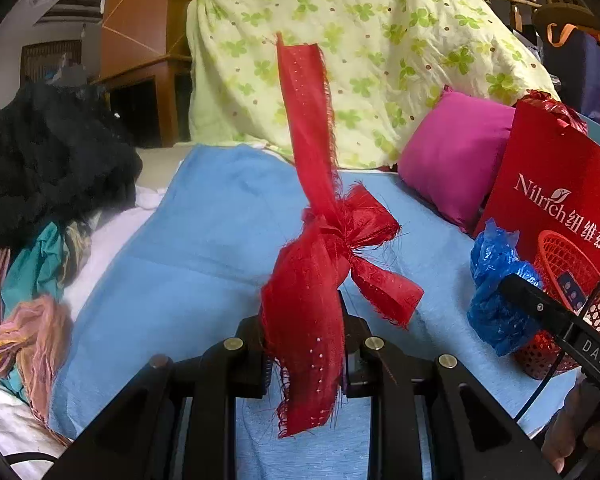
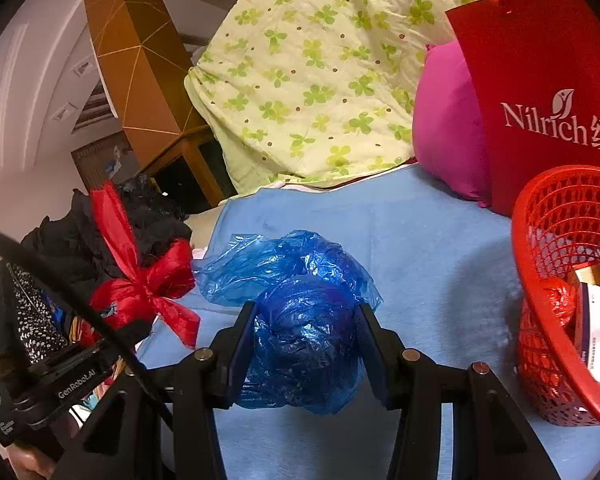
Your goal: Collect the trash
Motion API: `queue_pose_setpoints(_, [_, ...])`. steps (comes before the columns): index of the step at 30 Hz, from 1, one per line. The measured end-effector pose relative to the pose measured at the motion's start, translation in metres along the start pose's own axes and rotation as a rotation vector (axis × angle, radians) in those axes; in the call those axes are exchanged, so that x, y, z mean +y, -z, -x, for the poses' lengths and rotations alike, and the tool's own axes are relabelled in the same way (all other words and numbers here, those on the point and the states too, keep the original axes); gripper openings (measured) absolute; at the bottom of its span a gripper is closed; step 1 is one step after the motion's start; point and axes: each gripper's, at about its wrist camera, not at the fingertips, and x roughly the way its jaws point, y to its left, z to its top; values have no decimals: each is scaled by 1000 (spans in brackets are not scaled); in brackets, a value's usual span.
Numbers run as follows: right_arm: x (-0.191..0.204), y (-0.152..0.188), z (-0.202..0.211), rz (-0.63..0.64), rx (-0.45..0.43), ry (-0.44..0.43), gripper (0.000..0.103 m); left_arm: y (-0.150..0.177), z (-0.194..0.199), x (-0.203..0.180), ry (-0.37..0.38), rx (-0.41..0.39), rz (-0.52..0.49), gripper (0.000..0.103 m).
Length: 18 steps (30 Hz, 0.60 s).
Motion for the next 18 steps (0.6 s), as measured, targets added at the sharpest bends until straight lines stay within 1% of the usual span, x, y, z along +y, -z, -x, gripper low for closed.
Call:
queue_pose_setpoints(11, [-6,-3,12,-6,-40,-15,52,-5,9,-12,-17,-21,-22,26])
queue_pose_setpoints(18, [-9,-2,21,-12,-62,-25,52,-6,12,-13,-13,-34,-41,26])
